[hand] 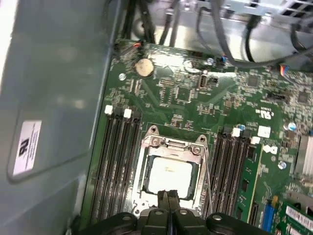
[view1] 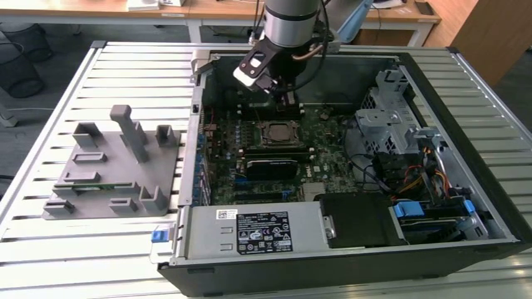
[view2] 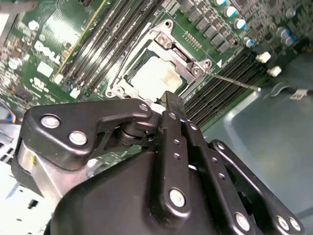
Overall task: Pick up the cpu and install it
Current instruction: 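Install the first cpu locking lever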
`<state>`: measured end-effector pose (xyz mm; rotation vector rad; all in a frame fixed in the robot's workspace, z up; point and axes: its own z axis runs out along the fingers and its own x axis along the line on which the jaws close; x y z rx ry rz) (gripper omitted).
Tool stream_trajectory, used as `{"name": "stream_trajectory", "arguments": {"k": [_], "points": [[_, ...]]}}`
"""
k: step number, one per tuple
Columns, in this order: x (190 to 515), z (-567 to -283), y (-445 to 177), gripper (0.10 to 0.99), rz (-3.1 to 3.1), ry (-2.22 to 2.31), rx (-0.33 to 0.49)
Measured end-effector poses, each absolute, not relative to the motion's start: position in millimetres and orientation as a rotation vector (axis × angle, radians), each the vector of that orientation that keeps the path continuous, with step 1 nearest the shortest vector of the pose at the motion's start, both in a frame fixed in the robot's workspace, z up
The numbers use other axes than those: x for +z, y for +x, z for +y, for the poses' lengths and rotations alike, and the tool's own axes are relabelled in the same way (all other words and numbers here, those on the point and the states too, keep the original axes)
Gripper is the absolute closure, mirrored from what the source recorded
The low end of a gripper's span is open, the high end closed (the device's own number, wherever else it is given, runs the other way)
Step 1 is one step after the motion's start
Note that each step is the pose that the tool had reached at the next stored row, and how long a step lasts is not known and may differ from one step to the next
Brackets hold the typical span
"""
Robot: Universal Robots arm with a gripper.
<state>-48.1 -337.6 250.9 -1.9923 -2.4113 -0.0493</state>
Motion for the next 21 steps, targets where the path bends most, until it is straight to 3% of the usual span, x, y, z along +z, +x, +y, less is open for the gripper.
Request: {"name": "stream_trajectory", "arguments": {"k": [21], "points": [[248.3,-337.6,-48.5,0.98,-2.725,-1.545,-0.029]]}}
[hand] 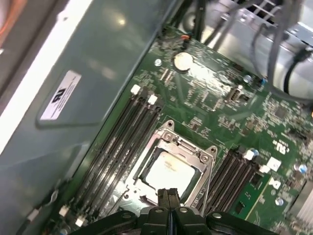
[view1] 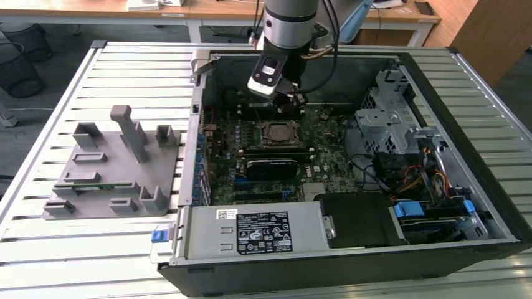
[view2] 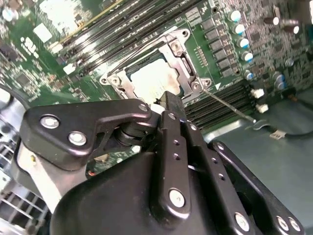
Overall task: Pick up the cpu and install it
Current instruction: 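Install the first cpu locking lever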
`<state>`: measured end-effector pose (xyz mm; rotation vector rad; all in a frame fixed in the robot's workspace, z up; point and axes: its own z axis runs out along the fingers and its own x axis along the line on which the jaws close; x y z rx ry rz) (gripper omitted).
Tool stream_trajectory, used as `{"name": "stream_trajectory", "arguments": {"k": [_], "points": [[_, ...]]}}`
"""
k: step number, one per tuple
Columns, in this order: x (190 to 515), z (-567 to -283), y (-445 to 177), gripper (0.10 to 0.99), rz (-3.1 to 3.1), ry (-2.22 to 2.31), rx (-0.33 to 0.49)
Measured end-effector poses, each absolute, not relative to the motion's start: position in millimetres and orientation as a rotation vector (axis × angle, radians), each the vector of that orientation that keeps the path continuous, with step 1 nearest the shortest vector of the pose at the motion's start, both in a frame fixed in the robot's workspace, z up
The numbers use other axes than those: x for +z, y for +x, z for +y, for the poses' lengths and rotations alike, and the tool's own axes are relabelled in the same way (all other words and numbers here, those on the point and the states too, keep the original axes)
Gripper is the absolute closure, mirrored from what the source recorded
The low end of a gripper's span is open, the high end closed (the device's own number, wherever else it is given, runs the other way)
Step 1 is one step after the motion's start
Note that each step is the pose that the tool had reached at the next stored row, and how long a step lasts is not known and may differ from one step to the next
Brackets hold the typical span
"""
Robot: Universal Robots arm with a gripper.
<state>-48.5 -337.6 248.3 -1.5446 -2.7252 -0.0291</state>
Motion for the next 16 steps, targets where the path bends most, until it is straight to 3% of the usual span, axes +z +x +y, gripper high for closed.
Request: {"name": "stream_trajectory", "arguments": {"k": [16], "points": [[245.6,-337.6,-48.5,0.98,-2.918,-1.132,-0.026]]}}
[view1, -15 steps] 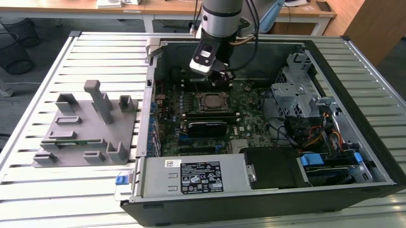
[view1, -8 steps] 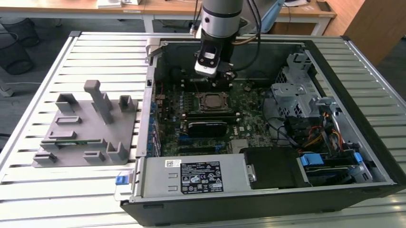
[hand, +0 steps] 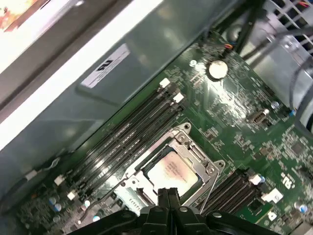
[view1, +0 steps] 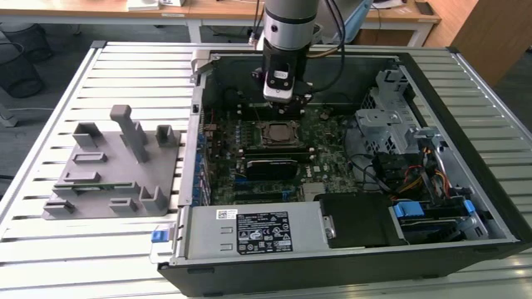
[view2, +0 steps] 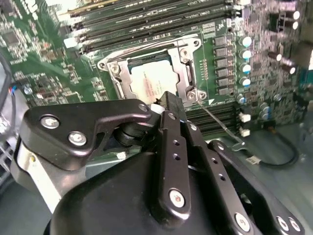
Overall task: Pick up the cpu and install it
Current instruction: 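Install the first cpu locking lever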
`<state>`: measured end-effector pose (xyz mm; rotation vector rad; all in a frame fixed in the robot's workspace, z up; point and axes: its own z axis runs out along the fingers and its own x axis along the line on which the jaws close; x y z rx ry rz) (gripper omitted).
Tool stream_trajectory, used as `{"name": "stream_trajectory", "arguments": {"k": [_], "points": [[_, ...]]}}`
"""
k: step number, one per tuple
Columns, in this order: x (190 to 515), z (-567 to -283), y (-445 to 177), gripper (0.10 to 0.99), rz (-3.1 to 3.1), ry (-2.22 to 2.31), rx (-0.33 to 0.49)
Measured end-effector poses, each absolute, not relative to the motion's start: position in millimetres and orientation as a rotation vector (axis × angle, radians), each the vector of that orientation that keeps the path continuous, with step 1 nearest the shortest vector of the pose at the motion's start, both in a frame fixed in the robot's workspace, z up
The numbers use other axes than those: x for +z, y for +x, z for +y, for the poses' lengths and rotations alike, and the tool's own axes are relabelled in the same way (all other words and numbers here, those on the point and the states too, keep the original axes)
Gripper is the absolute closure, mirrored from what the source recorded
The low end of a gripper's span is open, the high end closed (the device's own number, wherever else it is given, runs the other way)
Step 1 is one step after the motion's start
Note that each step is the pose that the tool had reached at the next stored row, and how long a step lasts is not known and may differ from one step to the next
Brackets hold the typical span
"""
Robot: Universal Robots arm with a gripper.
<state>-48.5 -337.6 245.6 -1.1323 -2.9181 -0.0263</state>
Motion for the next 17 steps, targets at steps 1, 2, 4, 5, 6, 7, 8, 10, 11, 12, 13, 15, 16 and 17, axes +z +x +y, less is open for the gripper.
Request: {"name": "stream_trajectory", "arguments": {"k": [1,2,4,5,6,7,8,10,11,12,13,15,16,17], "points": [[245,-338,-49,0.98,-2.929,-1.103,-0.026],[245,-338,-49,0.98,-2.939,-1.077,-0.026],[245,-338,-49,0.98,-2.957,-1.024,-0.025],[245,-338,-49,0.98,-2.965,-1.002,-0.025],[245,-338,-49,0.98,-2.97,-0.986,-0.025],[245,-338,-49,0.98,-2.974,-0.976,-0.025],[245,-338,-51,0.98,-2.976,-0.972,-0.026],[245,-338,-55,0.98,-2.981,-0.972,-0.028],[245,-338,-57,0.98,-2.983,-0.972,-0.029],[245,-338,-59,0.98,-2.986,-0.972,-0.031],[245,-338,-62,0.98,-2.988,-0.973,-0.032],[245,-338,-67,0.98,-2.994,-0.974,-0.035],[245,-338,-70,0.98,-2.997,-0.975,-0.037],[245,-338,-72,0.98,-2.999,-0.975,-0.038]]}}
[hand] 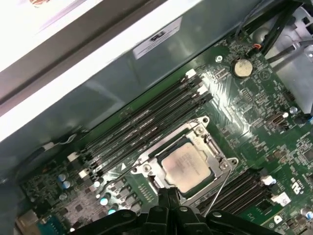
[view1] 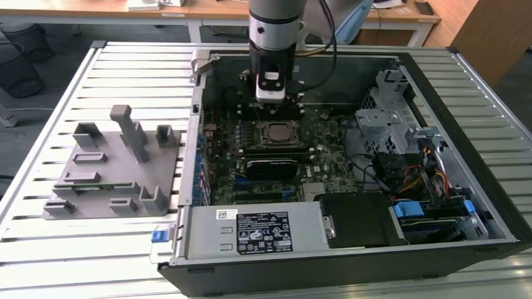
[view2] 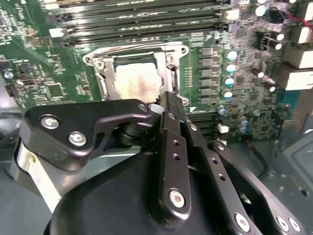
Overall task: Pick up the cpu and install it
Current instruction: 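Install the first cpu locking lever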
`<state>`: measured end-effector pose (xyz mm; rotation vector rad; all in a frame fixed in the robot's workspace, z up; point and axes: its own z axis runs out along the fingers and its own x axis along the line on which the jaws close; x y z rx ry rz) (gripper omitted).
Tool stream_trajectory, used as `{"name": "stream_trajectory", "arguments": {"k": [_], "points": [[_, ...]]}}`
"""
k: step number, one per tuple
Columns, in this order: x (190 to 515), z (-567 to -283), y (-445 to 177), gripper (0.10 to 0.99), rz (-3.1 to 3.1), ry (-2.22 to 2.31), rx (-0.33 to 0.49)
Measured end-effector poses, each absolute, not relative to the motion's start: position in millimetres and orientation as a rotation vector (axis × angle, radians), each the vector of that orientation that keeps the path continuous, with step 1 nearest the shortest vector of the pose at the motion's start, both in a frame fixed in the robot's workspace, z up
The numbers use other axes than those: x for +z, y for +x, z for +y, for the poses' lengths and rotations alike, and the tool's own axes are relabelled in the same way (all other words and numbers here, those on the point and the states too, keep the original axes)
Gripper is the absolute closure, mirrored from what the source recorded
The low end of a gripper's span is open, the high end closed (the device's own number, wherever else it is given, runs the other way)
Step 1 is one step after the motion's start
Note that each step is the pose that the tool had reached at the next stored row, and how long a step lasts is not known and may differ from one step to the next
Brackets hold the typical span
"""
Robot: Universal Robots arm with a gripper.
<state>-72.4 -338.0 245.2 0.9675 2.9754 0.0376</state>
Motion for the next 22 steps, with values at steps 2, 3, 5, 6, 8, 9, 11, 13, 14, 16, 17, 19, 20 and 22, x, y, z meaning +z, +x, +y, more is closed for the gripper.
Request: {"name": "stream_trajectory", "arguments": {"k": [2,3,5,6,8,9,11,13,14,16,17,19,20,22], "points": [[245.2,-338.1,-75.0,0.98,2.976,0.959,0.039],[245.2,-338.0,-75.0,0.98,2.981,0.942,0.039],[245.2,-338.1,-75.1,0.98,2.998,0.889,0.039],[245.1,-338.1,-75.1,0.98,3.007,0.86,0.04],[245.0,-338.1,-75.1,0.98,3.022,0.806,0.04],[245.0,-338.1,-75.1,0.98,3.029,0.779,0.04],[244.8,-338.1,-75.1,0.98,3.05,0.695,0.041],[244.6,-338.1,-75.1,0.98,3.063,0.64,0.041],[244.5,-338.1,-75.1,0.98,3.069,0.613,0.041],[244.3,-338.1,-75.1,0.98,3.08,0.557,0.042],[244.2,-338.1,-75.1,0.98,3.085,0.528,0.042],[244.0,-338.1,-75.1,0.98,3.095,0.472,0.042],[243.9,-338.1,-75.1,0.98,3.099,0.444,0.042],[243.7,-338.1,-75.1,0.98,3.107,0.388,0.043]]}}
